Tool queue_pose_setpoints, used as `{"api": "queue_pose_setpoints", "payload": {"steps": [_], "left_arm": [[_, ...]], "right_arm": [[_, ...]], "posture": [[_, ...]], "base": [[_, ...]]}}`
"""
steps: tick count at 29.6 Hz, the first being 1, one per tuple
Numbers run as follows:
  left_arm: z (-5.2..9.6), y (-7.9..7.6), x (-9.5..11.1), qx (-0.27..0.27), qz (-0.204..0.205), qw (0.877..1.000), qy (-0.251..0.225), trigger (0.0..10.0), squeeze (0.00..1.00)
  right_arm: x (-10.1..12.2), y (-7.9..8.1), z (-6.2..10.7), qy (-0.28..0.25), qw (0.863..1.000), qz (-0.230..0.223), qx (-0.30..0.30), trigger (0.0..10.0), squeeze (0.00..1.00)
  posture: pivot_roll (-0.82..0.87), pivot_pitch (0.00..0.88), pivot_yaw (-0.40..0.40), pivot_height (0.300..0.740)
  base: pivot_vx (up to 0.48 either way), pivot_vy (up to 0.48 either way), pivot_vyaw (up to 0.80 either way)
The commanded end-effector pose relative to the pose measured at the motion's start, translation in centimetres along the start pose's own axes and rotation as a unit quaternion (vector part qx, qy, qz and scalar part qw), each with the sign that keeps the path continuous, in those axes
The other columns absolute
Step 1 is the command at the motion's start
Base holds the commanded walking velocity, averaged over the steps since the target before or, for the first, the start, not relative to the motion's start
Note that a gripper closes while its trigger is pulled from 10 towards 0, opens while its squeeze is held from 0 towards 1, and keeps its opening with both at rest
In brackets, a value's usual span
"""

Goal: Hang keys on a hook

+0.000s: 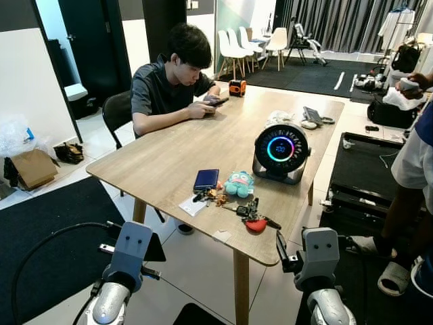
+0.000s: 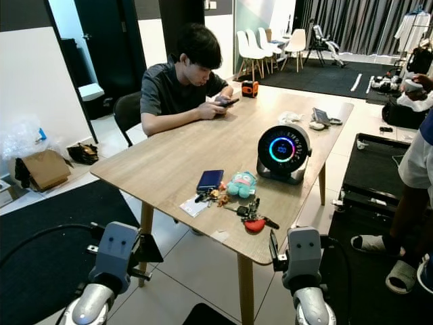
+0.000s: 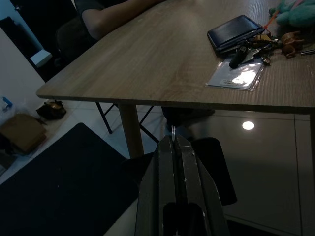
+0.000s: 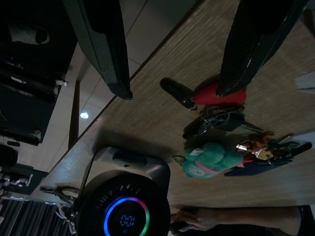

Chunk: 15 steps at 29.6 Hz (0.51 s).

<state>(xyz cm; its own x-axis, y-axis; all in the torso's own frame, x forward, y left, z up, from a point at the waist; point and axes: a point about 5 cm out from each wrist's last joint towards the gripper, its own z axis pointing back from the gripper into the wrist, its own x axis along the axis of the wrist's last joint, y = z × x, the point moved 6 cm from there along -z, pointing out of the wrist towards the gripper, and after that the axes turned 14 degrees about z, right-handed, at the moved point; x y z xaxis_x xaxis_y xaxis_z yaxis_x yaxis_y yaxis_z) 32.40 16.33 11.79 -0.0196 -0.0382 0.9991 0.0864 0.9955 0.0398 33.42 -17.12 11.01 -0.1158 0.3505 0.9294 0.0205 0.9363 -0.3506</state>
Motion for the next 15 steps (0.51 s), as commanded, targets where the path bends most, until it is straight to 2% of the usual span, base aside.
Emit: {"api": "queue_pose_setpoints", "payload": {"steps": [1, 15], "left_arm": [[0.2, 0.3, -0.14, 0.006, -0.009, 1.0, 0.004, 10.0, 0.0], [0.31, 0.09, -0.08, -0.001, -0.014, 1.0, -0.001, 10.0, 0.0]], "right_arm": [[-0.35, 0.61, 0.15, 0.005, 1.0, -0.003, 0.01, 10.0, 0.0], [-0.3, 0.67, 0.05, 0.004, 1.0, -0.001, 0.013, 10.0, 0.0]], "posture": [[0.03, 0.052, 0.032, 0.74], [0.03, 0.049, 0.028, 0.74]], "base": [[0.0, 0.45, 0.0], [0.0, 0.441, 0.0]]}}
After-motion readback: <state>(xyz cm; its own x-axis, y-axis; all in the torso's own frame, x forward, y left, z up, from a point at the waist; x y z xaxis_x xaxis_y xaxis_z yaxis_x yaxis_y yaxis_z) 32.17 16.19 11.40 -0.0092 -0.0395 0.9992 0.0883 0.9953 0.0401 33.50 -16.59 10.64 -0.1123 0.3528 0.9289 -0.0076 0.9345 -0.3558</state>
